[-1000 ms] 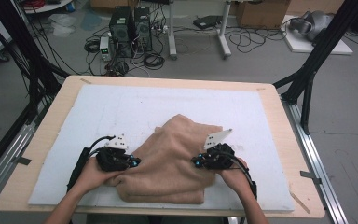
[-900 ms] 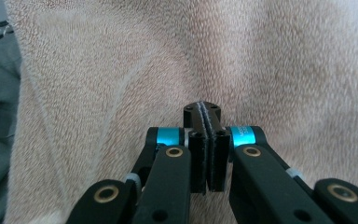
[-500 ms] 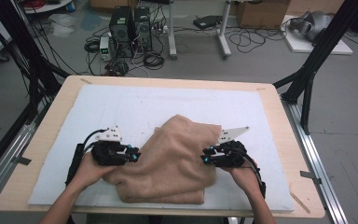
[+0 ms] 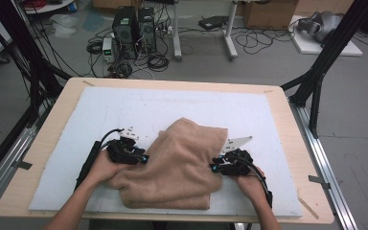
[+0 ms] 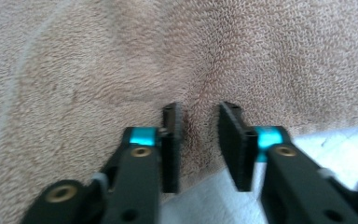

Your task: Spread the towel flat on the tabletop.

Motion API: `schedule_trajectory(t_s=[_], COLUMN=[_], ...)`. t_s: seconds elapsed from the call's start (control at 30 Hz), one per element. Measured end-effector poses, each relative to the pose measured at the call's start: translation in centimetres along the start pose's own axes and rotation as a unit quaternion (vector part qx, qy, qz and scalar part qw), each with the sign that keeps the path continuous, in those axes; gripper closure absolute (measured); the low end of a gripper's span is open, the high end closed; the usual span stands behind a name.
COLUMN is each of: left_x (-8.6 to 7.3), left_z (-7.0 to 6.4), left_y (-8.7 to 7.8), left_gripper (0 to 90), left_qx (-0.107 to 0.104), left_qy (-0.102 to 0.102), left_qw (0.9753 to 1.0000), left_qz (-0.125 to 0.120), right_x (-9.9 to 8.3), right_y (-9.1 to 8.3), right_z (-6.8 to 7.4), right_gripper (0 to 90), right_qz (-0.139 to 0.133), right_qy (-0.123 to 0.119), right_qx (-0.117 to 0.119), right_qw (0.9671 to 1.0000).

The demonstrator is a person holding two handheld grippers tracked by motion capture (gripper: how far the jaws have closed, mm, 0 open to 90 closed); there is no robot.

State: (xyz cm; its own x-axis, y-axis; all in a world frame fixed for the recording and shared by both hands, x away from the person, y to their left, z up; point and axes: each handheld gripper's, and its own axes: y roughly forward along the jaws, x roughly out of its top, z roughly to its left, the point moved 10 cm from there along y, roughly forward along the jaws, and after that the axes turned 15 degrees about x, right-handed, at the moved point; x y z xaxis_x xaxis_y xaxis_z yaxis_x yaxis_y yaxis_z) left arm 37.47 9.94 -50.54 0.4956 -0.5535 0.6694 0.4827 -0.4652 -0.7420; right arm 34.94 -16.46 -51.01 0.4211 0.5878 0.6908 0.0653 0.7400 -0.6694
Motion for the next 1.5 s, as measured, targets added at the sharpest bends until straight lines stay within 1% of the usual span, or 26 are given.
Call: schedule_trajectory(t_s=[0.03, 0.1, 0.17, 0.27, 0.33, 0.43, 0.47, 0.5, 0.53, 0.57, 0.6, 0.63, 0.67, 0.7, 0.8, 0.83, 0.87, 0.93, 0.97, 1.0, 1.13, 1.23, 1.3, 1.37, 1.43, 1.5], left_x=[0.0, 0.1, 0.2, 0.8, 1.3, 2.2, 2.5, 2.9, 3.4, 3.9, 4.5, 4.7, 4.9, 4.9, 3.6, 2.8, 2.2, 0.4, -0.4, -1.2, -3.0, -4.1, -4.6, -5.2, -5.3, -5.2], left_z=[-0.2, -0.2, 0.3, 2.0, 3.5, 5.5, 6.0, 6.5, 7.0, 7.4, 7.7, 7.8, 7.6, 7.3, 5.3, 4.6, 4.0, 2.8, 2.3, 1.6, -0.3, -1.7, -2.6, -3.2, -3.2, -3.2], left_y=[-0.1, -0.2, -0.6, -1.8, -3.2, -5.4, -6.2, -7.0, -7.7, -8.5, -9.6, -10.1, -10.8, -11.0, -10.9, -10.5, -10.1, -9.1, -8.7, -8.4, -8.1, -8.6, -9.2, -9.3, -9.2, -9.2], left_gripper=[78.7, 84.9, 85.3, 85.5, 85.6, 85.7, 85.7, 85.7, 85.7, 85.7, 85.7, 85.7, 85.6, 85.6, 85.4, 85.4, 85.4, 85.3, 85.3, 85.4, 85.4, 85.4, 85.4, 85.2, 84.1, 78.3], left_qx=[0.005, 0.005, 0.011, 0.035, 0.054, 0.079, 0.085, 0.093, 0.105, 0.117, 0.126, 0.128, 0.130, 0.129, 0.116, 0.109, 0.103, 0.095, 0.091, 0.084, 0.061, 0.051, 0.036, 0.031, 0.030, 0.016], left_qy=[0.011, 0.008, 0.000, -0.031, -0.061, -0.084, -0.083, -0.082, -0.082, -0.082, -0.084, -0.084, -0.077, -0.072, -0.043, -0.039, -0.034, -0.024, -0.019, -0.016, -0.023, -0.014, -0.013, -0.001, -0.002, -0.012], left_qw=[0.9999, 1.0000, 0.9999, 0.9984, 0.9951, 0.9900, 0.9891, 0.9882, 0.9862, 0.9840, 0.9813, 0.9802, 0.9801, 0.9806, 0.9856, 0.9872, 0.9887, 0.9915, 0.9926, 0.9936, 0.9951, 0.9956, 0.9963, 0.9972, 0.9974, 0.9976], left_qz=[0.000, -0.002, -0.006, -0.031, -0.056, -0.082, -0.086, -0.091, -0.098, -0.106, -0.119, -0.126, -0.130, -0.129, -0.115, -0.110, -0.103, -0.086, -0.079, -0.074, -0.075, -0.077, -0.077, -0.068, -0.065, -0.067], right_x=[0.0, 0.3, 0.7, 1.5, 3.5, 6.1, 6.1, 7.8, 7.8, 8.5, 10.0, 10.0, 10.5, 10.5, 9.9, 8.4, 8.4, 5.9, 5.9, 5.0, 2.0, 0.7, 0.3, -0.1, 0.0, 0.7], right_y=[0.0, 0.0, -0.1, -0.5, -1.2, -2.4, -2.4, -3.3, -3.3, -3.8, -4.8, -4.8, -5.4, -5.4, -5.4, -4.9, -4.9, -4.1, -4.1, -3.8, -3.0, -2.9, -3.0, -2.9, -2.7, -2.8], right_z=[0.1, 0.2, 0.3, 0.2, 0.2, 0.2, 0.2, 0.3, 0.3, 0.4, 0.9, 0.9, 1.6, 1.6, 2.6, 3.7, 3.7, 4.8, 4.8, 5.1, 6.5, 7.5, 8.1, 8.2, 8.3, 8.5], right_gripper=[80.5, 85.0, 85.4, 85.5, 85.6, 85.6, 85.6, 85.6, 85.6, 85.7, 85.8, 85.8, 85.9, 85.9, 85.9, 85.8, 85.8, 85.9, 85.9, 85.9, 85.9, 85.9, 85.9, 85.6, 83.8, 80.0], right_qz=[0.004, 0.012, 0.001, -0.007, -0.022, -0.036, -0.036, -0.048, -0.048, -0.053, -0.063, -0.063, -0.063, -0.063, -0.046, -0.035, -0.035, -0.014, -0.014, -0.012, -0.008, -0.004, -0.005, 0.000, -0.001, -0.013], right_qy=[-0.006, -0.021, -0.014, -0.017, -0.029, -0.044, -0.044, -0.054, -0.054, -0.060, -0.074, -0.074, -0.082, -0.082, -0.092, -0.091, -0.091, -0.085, -0.085, -0.081, -0.067, -0.065, -0.065, -0.062, -0.056, -0.058], right_qx=[0.002, 0.009, 0.022, 0.022, 0.017, 0.008, 0.008, 0.003, 0.003, 0.001, -0.001, -0.001, -0.001, -0.001, 0.003, 0.016, 0.016, 0.027, 0.027, 0.031, 0.048, 0.055, 0.058, 0.066, 0.078, 0.084], right_qw=[1.0000, 0.9997, 0.9997, 0.9996, 0.9992, 0.9983, 0.9983, 0.9974, 0.9974, 0.9968, 0.9953, 0.9953, 0.9946, 0.9946, 0.9947, 0.9952, 0.9952, 0.9959, 0.9959, 0.9962, 0.9966, 0.9964, 0.9962, 0.9958, 0.9954, 0.9947])
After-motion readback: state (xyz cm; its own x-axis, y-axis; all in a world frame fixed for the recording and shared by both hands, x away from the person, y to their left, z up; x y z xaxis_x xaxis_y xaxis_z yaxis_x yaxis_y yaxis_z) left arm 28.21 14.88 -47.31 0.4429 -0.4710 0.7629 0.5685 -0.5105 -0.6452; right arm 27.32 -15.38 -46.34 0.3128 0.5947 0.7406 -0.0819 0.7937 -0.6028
